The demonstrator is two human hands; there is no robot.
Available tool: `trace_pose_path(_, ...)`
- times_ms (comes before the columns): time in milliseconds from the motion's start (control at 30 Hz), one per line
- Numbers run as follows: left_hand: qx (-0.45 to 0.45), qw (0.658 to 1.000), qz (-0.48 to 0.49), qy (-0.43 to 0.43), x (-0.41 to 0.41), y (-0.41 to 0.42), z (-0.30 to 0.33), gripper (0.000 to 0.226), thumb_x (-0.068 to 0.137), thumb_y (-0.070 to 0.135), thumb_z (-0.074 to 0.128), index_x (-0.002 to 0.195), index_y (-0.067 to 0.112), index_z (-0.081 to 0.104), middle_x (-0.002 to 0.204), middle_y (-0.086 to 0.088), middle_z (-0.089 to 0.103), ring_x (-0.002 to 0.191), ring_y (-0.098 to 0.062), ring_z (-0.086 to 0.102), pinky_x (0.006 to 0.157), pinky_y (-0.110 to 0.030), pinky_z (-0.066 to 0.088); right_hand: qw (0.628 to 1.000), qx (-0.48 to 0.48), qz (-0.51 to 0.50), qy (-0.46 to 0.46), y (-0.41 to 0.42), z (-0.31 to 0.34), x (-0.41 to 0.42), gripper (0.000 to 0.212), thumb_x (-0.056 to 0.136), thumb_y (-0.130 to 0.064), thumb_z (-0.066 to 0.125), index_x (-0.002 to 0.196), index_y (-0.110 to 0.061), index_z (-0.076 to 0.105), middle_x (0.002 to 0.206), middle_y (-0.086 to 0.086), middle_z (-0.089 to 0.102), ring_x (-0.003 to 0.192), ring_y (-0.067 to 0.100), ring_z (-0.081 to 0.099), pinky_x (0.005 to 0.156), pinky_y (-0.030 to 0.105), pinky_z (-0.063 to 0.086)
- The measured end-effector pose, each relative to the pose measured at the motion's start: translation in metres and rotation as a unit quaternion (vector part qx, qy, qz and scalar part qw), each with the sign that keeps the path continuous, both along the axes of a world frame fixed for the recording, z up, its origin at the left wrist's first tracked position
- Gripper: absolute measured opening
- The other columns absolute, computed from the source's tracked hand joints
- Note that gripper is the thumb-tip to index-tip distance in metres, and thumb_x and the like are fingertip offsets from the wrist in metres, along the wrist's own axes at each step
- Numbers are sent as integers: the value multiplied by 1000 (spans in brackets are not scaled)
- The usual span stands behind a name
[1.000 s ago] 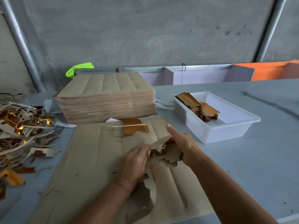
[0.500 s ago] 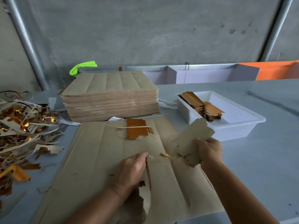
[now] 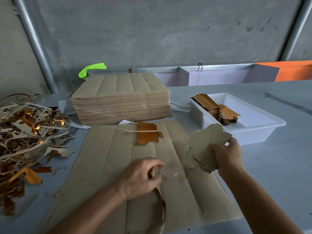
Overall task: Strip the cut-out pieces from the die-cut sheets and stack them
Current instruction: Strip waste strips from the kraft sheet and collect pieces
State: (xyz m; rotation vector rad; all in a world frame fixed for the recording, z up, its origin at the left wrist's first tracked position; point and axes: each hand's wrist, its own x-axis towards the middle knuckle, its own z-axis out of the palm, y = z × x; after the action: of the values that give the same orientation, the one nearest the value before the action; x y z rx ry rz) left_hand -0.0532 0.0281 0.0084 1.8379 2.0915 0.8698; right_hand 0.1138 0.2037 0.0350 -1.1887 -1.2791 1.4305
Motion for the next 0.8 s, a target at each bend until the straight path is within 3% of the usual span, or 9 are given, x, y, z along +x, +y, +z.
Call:
trace_pose_path(67, 81, 989, 107, -60, -6, 13, 5, 21, 92, 34, 54, 86, 18, 67, 78, 8, 65, 72, -6, 61, 63, -21, 46, 1000, 0, 7, 1, -2, -2, -6, 29, 89, 1, 51, 105, -19, 39, 83, 3, 50, 72, 22, 53, 51, 35, 49)
trace_pose_path(133, 107, 957, 270, 8, -19, 34, 9, 32, 95, 30, 52, 73, 7, 59, 68, -8, 62, 66, -24, 57, 58, -34, 37, 1000, 1, 16, 1, -3, -5, -12, 29, 89, 0, 53, 106, -20, 40, 84, 2, 51, 73, 21, 54, 50, 33, 48)
trace_pose_path(200, 53, 921, 382, 57, -32, 53, 12, 28, 95, 32, 52, 81, 10, 59, 86, -11, 65, 79, -28, 57, 64, -33, 36, 999, 7, 32, 2, -4, -8, -20, 33, 89, -1, 54, 107, -23, 39, 85, -2, 51, 73, 17, 53, 48, 32, 46)
trace_pose_path(267, -8, 904, 424, 44, -44, 69, 13, 32, 92, 40, 56, 99, 10, 61, 107, -12, 62, 99, -30, 58, 77, -34, 41, 998, 21, 55, -9, -5, -10, -29, 36, 89, -1, 55, 109, -26, 37, 87, -3, 50, 76, 15, 52, 52, 32, 47)
trace_pose_path(433, -112, 888, 445, 23, -68, 101, 7, 64, 75, 61, 66, 115, 11, 60, 121, -15, 56, 112, -28, 54, 88, -33, 43, 993, 65, 98, -30, 0, -3, -49, 49, 90, 0, 56, 124, -30, 36, 106, -1, 50, 95, 21, 54, 80, 49, 53)
trace_pose_path(567, -87, 874, 468, 97, -79, 115, 0, 67, 72, 61, 68, 119, 15, 53, 126, -11, 50, 118, -27, 45, 96, -36, 37, 991, 76, 100, -38, 11, -2, -57, 58, 91, -1, 56, 137, -26, 32, 112, 1, 50, 103, 26, 53, 87, 53, 51)
trace_pose_path(667, -105, 890, 400, 191, -96, 117, 2, 59, 77, 61, 62, 121, 24, 48, 130, -1, 47, 123, -24, 39, 98, -43, 30, 992, 60, 101, -38, 16, -9, -58, 56, 91, -1, 56, 135, -25, 34, 113, 1, 50, 101, 25, 53, 81, 48, 52)
trace_pose_path(800, -175, 896, 347, 215, -107, 110, 8, 27, 90, 44, 54, 108, 25, 58, 113, -1, 63, 110, -22, 53, 98, -42, 28, 995, 41, 84, -26, 19, -18, -56, 51, 91, -1, 56, 132, -25, 36, 109, 2, 51, 96, 25, 54, 73, 44, 51)
